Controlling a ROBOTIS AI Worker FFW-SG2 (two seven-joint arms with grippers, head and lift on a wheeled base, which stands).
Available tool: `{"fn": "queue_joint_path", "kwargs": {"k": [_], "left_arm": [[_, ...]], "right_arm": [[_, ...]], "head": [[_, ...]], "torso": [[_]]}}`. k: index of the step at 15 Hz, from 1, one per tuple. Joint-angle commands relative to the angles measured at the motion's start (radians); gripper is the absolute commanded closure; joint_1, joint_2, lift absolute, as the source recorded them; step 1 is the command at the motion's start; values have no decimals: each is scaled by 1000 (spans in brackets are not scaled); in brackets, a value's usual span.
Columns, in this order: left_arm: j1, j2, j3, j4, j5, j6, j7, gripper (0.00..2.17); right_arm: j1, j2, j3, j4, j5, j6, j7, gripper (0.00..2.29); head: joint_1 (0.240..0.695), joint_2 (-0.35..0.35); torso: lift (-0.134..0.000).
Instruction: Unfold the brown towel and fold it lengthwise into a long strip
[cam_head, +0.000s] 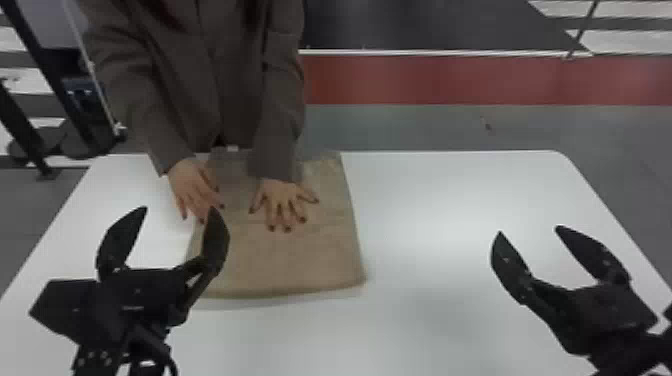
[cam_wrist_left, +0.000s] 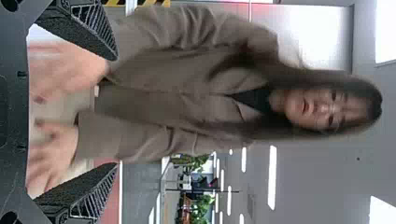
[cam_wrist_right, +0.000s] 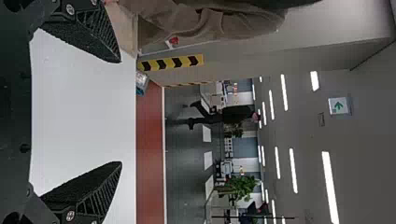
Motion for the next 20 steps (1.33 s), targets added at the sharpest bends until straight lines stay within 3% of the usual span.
{"fn": "queue_joint_path", "kwargs": {"k": [1,20], "left_arm": [[0,2,0,3,0,0,1,73],[-46,0,0,64,3,3,1,73]], "right_arm": [[-2,0,1,6,0,0,0,107],[-50,0,9,61,9,0,0,107]], "head": [[695,-6],[695,-2]], "torso": [[-114],[-114]]}}
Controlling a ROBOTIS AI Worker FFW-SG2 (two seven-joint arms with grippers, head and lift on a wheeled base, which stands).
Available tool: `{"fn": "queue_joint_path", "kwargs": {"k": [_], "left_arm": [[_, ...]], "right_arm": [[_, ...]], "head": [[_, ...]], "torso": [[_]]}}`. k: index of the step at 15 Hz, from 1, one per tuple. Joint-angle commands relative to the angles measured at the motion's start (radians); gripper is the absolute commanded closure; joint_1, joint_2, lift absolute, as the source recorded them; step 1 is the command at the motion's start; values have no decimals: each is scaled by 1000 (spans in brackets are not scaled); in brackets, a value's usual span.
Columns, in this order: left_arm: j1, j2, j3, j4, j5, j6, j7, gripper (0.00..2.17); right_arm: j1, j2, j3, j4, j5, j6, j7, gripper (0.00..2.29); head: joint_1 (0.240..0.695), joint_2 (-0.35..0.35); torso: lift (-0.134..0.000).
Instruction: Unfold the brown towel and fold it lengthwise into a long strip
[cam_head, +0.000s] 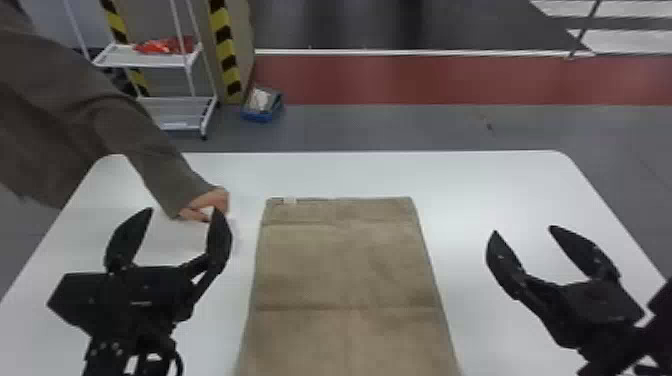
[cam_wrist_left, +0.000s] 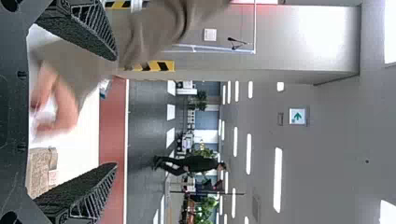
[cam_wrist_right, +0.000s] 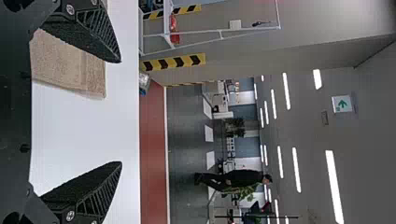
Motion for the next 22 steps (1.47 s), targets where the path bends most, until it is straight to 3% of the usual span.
{"fn": "queue_joint_path", "kwargs": {"k": [1,7,12,17,22], "left_arm": [[-15,0,-2,17,3,4,-6,73],[-201,0,-46,208,37,59,-27,76],[-360,-2,-43,353,68,262,-96,93],[-402,0,0,369,75,476,-170,184],[-418,-15,-18,415,66,458,-158,215]], "right_arm": [[-7,0,1,9,2,1,0,107],[-22,-9,-2,40,13,17,0,110],[-48,-38,17,60,15,32,0,110],[-133,-89,116,152,8,32,0,110],[-159,-100,183,179,25,23,0,110]], "head": [[695,-2],[695,-21],[695,-41],[695,-22],[695,34]], "torso": [[-114],[-114],[-114],[-114],[-114]]}}
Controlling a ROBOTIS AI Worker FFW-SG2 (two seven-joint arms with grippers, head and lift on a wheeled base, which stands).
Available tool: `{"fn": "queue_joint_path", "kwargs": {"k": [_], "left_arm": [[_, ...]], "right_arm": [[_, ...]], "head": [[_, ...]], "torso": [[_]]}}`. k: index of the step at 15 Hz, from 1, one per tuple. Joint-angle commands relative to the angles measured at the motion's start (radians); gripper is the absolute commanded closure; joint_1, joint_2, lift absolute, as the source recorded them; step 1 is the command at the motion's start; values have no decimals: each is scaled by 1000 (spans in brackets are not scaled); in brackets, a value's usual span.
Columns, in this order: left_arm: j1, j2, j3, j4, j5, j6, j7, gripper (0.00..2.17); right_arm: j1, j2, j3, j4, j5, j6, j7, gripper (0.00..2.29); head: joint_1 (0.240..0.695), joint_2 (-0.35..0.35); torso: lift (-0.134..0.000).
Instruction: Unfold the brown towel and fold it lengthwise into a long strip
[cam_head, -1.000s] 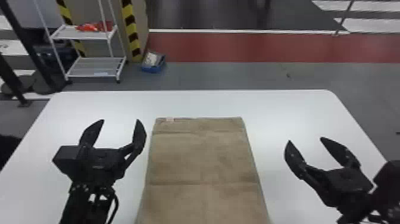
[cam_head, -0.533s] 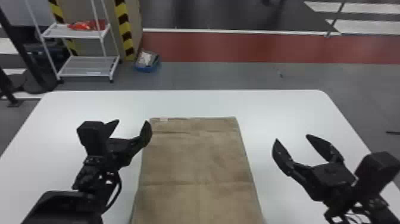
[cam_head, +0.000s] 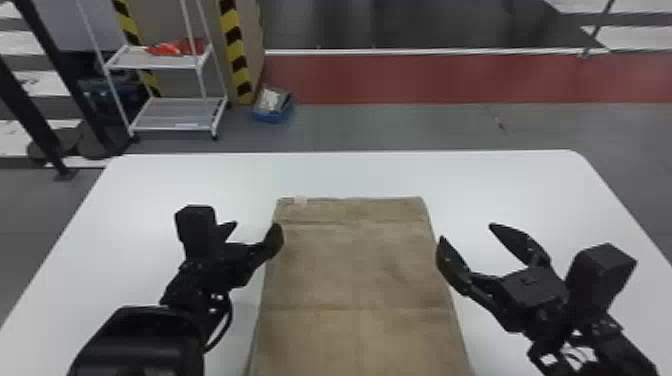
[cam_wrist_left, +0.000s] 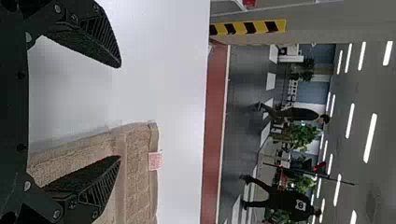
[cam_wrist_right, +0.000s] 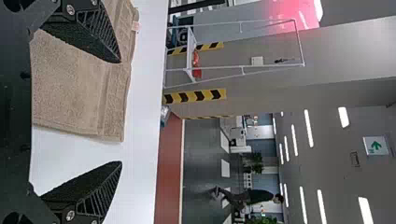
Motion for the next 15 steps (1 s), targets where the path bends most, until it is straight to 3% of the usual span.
{"fn": "queue_joint_path", "kwargs": {"k": [1,7,15], "left_arm": [[-8,-11,-14,17,-6,-19,1,215],[-9,-21,-83,47,-25,-93,-6,218],[-35,-21,-81,114,-48,-105,1,350]], "right_arm": [[-6,-3,23,3,9,0,0,110],[-18,-3,50,23,26,0,0,110],[-29,-12,62,36,20,3,-2,110]], "head": [[695,38],[695,26],[695,18]], "torso": [[-114],[-114],[-114]]}}
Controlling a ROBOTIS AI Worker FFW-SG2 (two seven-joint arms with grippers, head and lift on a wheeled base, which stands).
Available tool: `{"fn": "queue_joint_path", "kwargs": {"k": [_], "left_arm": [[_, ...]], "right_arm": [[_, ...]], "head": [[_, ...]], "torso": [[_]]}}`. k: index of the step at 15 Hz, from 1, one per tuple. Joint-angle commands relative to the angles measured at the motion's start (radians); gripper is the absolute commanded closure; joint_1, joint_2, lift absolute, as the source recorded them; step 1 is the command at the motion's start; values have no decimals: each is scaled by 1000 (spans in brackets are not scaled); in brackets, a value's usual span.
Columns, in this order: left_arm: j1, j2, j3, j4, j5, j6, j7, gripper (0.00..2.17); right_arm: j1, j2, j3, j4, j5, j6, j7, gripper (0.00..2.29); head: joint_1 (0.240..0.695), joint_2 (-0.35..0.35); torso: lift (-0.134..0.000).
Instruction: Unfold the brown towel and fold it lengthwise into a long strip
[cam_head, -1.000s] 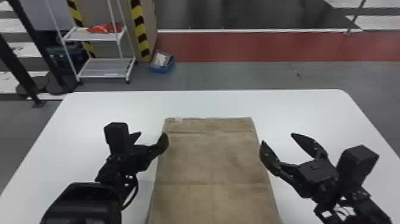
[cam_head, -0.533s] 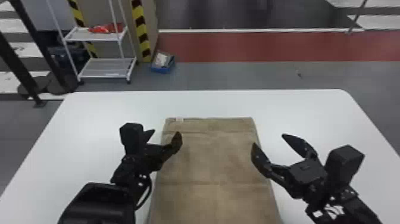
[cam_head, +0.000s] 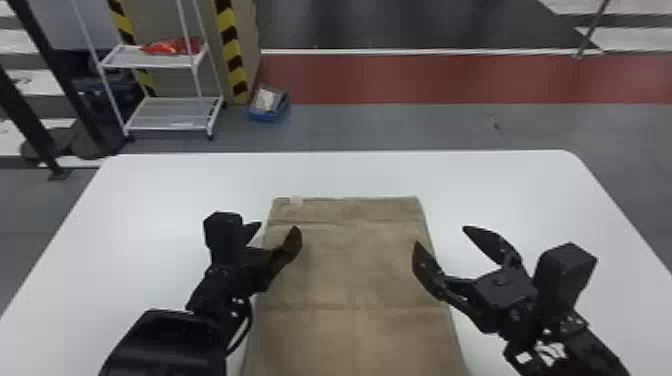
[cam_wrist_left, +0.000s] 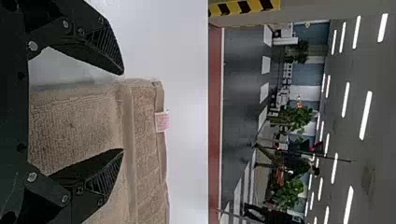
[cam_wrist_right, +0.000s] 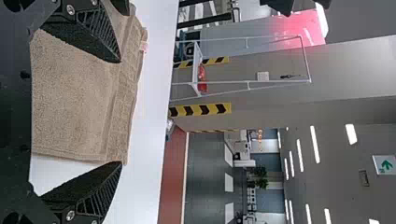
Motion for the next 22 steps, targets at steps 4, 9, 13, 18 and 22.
{"fn": "queue_joint_path", "kwargs": {"k": [4,9,13,18,22], "left_arm": [[-15,2,1,29,-5,-1,-2,478],[-18,0,6,34,-13,-5,3,761],[-10,2,-3,24,-34,-29,26,944],[35,3,-5,-48,-34,-29,31,1443],[153,11,-16,-293,-39,42,12,1443]], "right_arm": [[-8,0,3,7,-2,1,0,110],[-10,-6,1,4,-3,1,0,110],[-20,-9,1,4,-6,17,-2,110],[-22,-13,1,4,-11,20,-3,110],[-43,-13,-38,0,3,17,-37,110]], "head": [[695,21],[695,26],[695,28],[695,26],[695,17]], "torso": [[-114],[-114],[-114],[-114],[-114]]}}
